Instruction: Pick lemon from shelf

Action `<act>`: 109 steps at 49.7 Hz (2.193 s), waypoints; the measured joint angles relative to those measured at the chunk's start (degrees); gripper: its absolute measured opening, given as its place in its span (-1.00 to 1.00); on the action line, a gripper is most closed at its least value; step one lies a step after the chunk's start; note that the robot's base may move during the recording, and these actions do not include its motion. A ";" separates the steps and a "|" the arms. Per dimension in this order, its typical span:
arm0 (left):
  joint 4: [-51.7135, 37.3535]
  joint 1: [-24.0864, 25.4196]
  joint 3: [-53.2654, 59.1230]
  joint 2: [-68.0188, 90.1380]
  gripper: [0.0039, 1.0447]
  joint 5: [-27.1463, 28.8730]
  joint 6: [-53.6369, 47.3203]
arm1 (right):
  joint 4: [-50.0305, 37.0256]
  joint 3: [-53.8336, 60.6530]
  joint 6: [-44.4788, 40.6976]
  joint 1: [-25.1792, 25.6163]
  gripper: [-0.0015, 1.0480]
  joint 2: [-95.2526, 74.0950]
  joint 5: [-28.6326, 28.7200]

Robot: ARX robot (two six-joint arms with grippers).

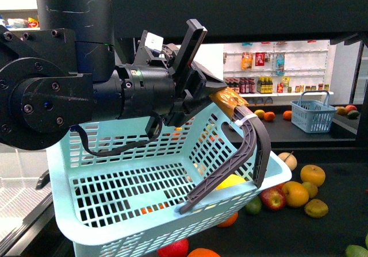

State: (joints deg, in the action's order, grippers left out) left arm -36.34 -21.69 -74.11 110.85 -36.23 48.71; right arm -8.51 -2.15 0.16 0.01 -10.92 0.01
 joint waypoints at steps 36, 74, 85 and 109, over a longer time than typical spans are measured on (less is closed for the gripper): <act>0.00 0.00 0.00 0.00 -0.77 0.02 -0.04 | 8.52 1.27 -0.04 0.00 -0.71 10.67 0.02; -7.72 -0.17 0.31 0.61 -0.77 6.12 1.64 | 8.52 1.29 -0.02 0.00 0.85 10.67 0.00; -11.61 2.73 -0.22 0.72 -0.77 14.29 7.98 | 8.52 1.29 -0.02 0.00 0.85 10.67 0.02; -10.88 21.33 -2.82 0.81 -0.77 29.73 20.85 | 8.52 1.27 -0.02 0.00 0.85 10.67 0.02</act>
State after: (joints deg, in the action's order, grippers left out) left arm -47.22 -0.36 -76.93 111.66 -6.50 69.56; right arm 0.01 -0.89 0.14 0.01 -0.25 0.03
